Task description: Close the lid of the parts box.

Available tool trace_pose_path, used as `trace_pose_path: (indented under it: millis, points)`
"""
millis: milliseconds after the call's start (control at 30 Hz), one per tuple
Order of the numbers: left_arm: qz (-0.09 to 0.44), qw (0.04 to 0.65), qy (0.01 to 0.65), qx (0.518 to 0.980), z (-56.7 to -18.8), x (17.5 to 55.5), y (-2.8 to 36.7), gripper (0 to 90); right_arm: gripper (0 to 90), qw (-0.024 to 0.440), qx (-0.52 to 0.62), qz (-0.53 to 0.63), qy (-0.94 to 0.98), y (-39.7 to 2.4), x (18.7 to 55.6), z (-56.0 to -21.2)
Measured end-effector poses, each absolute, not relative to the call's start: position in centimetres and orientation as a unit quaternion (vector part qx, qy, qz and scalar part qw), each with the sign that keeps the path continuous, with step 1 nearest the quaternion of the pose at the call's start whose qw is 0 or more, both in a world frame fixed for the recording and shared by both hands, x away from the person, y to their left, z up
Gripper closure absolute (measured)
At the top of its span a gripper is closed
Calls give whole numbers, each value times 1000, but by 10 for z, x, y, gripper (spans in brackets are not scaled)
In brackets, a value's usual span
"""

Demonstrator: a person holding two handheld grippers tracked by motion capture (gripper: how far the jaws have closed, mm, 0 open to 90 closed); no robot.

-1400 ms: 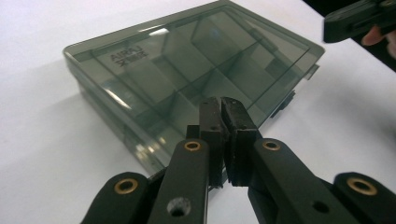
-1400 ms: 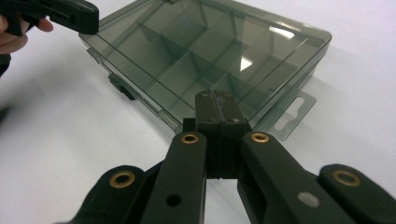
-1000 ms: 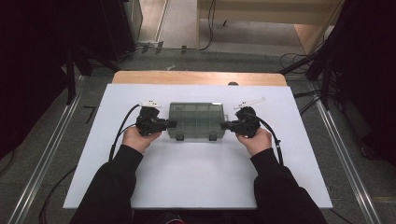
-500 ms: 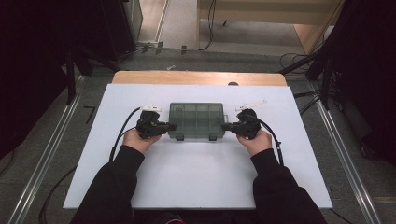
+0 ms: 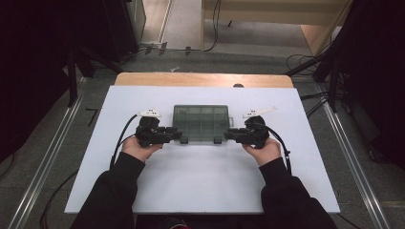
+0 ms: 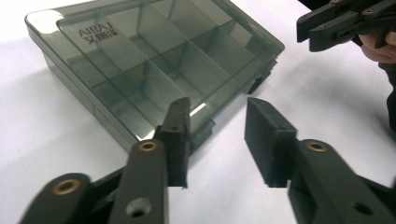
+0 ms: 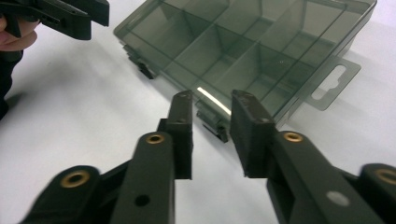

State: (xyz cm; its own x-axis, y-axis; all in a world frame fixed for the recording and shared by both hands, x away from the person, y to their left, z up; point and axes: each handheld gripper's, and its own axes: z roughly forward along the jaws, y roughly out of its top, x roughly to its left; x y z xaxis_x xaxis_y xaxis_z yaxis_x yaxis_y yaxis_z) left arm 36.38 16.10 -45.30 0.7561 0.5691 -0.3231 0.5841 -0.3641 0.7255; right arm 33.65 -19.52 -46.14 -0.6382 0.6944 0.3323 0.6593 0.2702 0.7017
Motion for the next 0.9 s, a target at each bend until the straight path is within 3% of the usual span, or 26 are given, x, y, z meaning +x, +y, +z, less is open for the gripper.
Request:
trace_pose_path:
  millis: [133,433,900]
  points:
    - [-10,442,344,829,-453,358,162,479,543,37,417,436,797,-197,326,-461]
    - [-11,443,336,831,-456,344,165,356,441,38,409,438,799,-200,308,-465]
    - [-4,437,332,836,-460,311,178,329,389,34,404,443,800,-210,277,-471]
